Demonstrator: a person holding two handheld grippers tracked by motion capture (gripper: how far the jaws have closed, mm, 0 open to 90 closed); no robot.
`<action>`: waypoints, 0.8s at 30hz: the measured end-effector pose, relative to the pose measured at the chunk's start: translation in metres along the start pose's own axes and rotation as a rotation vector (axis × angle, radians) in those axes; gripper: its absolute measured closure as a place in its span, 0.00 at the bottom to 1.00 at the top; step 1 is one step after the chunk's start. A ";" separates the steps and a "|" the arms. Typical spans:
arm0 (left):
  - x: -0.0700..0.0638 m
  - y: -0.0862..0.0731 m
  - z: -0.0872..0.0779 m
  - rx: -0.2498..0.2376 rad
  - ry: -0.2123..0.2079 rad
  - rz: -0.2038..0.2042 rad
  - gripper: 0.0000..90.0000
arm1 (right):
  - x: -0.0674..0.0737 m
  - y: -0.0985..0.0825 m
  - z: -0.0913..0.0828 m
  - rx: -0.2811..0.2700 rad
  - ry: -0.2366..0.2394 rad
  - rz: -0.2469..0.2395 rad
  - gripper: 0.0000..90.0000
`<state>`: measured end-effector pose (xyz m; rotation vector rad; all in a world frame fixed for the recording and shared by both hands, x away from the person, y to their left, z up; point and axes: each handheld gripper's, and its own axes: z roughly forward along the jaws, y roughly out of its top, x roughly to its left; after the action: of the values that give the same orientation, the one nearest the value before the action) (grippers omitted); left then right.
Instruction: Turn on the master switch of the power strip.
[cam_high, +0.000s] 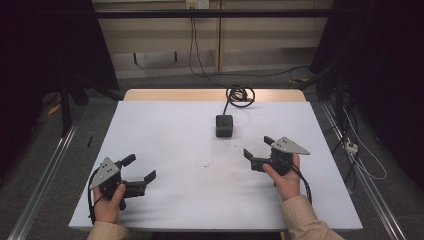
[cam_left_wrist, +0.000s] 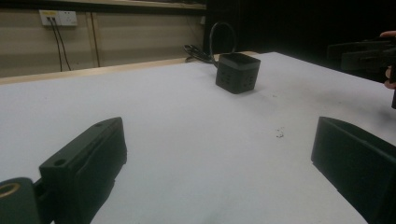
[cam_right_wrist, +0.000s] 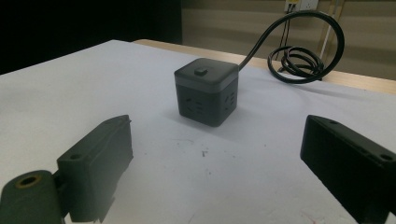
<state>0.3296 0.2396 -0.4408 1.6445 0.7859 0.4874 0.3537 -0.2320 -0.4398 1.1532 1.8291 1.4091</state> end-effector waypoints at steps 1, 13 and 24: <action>0.000 0.000 0.000 0.001 -0.001 0.001 0.03 | 0.000 0.000 0.001 0.001 0.001 -0.003 0.10; -0.001 0.000 0.001 -0.002 0.000 -0.006 0.03 | 0.000 0.003 0.010 0.006 -0.001 0.003 0.10; 0.000 0.000 0.000 -0.001 0.000 -0.002 0.03 | 0.001 0.006 0.022 0.011 0.010 0.007 0.11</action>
<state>0.3299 0.2397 -0.4412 1.6426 0.7868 0.4869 0.3726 -0.2199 -0.4404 1.1614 1.8431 1.4131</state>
